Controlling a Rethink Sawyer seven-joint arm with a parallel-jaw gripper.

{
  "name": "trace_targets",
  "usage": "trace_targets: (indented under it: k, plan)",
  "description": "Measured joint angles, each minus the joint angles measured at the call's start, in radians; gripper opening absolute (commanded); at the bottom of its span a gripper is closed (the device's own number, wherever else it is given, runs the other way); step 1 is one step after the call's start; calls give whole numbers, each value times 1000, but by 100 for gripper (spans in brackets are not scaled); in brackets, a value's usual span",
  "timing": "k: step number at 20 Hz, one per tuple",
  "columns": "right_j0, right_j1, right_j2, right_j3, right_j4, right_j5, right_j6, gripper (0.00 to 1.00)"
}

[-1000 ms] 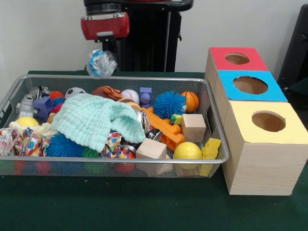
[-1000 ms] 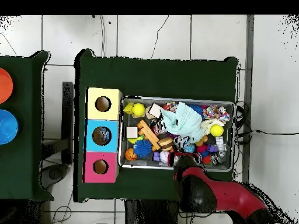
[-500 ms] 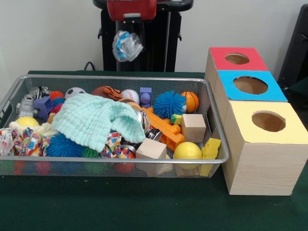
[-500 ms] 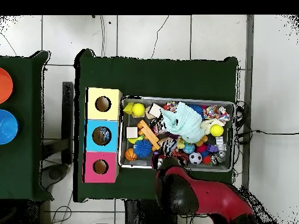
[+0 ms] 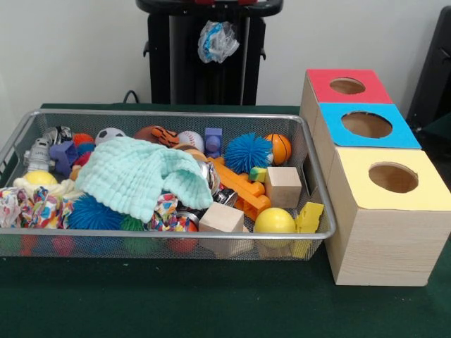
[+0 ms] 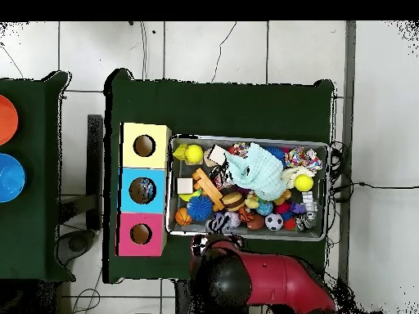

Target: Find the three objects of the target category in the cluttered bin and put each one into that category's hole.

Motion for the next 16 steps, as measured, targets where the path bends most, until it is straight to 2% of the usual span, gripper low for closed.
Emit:
trace_targets:
  k: [12,16]
  plan:
    - [98,-38,-68,-2,65,1,0,0]
    - [158,-53,-104,-20,83,8,0,0]
